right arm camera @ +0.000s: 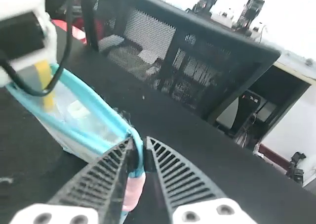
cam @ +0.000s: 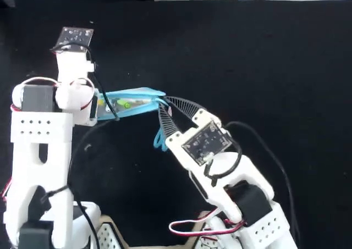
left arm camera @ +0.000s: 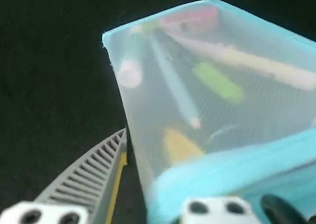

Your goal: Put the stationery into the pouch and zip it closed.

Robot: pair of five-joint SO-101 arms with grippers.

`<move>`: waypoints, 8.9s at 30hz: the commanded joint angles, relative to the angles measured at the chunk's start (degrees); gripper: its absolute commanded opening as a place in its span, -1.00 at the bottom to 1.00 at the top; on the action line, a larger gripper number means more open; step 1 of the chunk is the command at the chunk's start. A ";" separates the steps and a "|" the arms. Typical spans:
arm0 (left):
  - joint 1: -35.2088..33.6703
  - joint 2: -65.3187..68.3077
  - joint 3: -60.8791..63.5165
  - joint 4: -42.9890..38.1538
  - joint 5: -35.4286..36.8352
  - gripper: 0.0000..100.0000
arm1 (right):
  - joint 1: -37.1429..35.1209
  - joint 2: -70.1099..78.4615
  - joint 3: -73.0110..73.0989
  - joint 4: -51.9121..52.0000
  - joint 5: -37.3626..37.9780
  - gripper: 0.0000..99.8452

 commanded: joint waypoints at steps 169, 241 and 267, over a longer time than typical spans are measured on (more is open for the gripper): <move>21.32 -39.56 20.70 8.79 -9.85 -0.48 | 3.52 67.91 -73.71 46.15 -6.42 -0.98; 7.96 -4.66 -16.04 8.79 -18.90 -0.94 | 9.58 30.29 -48.57 62.77 5.80 -0.74; 7.96 -4.31 -16.04 8.88 -18.81 -0.94 | 2.73 -14.55 14.90 17.14 -5.01 -0.47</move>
